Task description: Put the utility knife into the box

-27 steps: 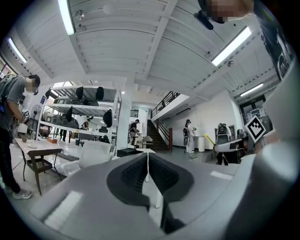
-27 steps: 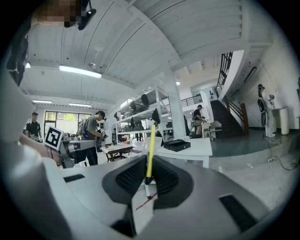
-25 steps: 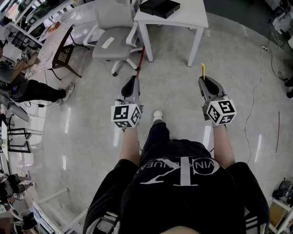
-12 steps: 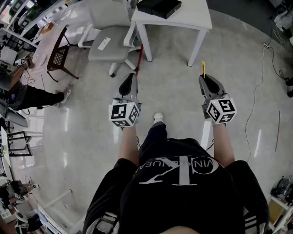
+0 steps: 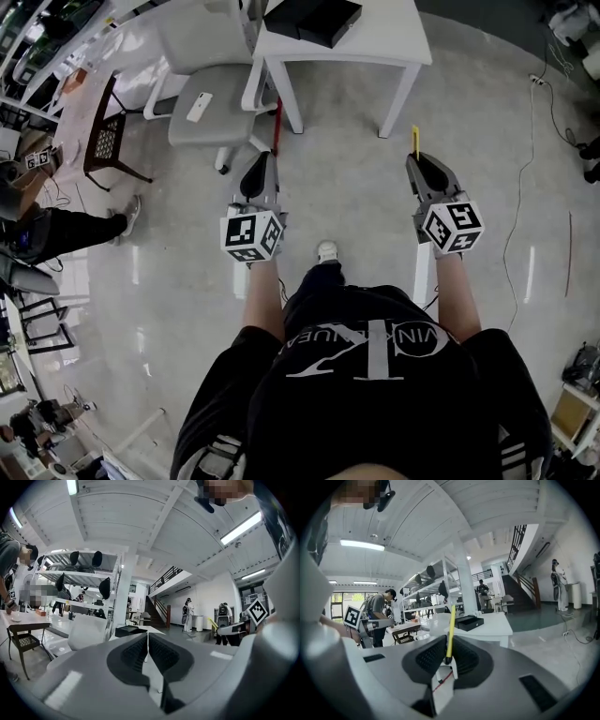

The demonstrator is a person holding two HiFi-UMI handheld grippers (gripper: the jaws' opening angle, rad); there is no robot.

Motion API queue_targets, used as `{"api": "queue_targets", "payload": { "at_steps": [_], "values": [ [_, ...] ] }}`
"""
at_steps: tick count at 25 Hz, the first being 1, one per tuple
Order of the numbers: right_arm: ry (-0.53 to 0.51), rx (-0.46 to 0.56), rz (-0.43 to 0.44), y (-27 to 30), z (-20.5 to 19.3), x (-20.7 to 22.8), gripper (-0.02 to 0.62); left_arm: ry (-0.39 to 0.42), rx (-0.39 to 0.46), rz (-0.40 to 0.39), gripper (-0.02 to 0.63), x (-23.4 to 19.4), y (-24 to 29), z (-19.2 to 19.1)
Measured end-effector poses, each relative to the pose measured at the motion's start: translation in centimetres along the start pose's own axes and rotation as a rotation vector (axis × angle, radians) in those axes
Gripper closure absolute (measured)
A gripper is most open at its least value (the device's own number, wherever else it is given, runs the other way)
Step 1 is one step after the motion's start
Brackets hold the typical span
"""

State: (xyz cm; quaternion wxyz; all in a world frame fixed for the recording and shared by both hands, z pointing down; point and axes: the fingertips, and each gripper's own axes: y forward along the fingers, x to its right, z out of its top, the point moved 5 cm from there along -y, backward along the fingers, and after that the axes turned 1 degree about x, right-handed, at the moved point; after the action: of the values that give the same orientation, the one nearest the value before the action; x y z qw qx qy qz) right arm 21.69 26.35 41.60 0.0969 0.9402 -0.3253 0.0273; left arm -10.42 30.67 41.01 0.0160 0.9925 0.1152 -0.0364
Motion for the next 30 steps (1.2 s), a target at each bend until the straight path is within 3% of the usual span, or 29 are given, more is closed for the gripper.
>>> {"api": "queue_targets", "payload": {
  "at_steps": [12, 22, 30],
  "values": [
    [0.056, 0.045, -0.099, 7.2, 0.6, 1.3, 0.541, 0.007, 0.000, -0.110, 0.589, -5.9, 8.5, 0.0],
    [0.064, 0.017, -0.089, 11.3, 0.9, 1.9, 0.541, -0.040, -0.024, -0.118, 0.588, -8.3, 11.3, -1.2],
    [0.069, 0.030, -0.037, 18.0, 1.6, 4.0, 0.541, -0.028, -0.018, -0.066, 0.588, -11.8, 15.6, -0.8]
  ]
}}
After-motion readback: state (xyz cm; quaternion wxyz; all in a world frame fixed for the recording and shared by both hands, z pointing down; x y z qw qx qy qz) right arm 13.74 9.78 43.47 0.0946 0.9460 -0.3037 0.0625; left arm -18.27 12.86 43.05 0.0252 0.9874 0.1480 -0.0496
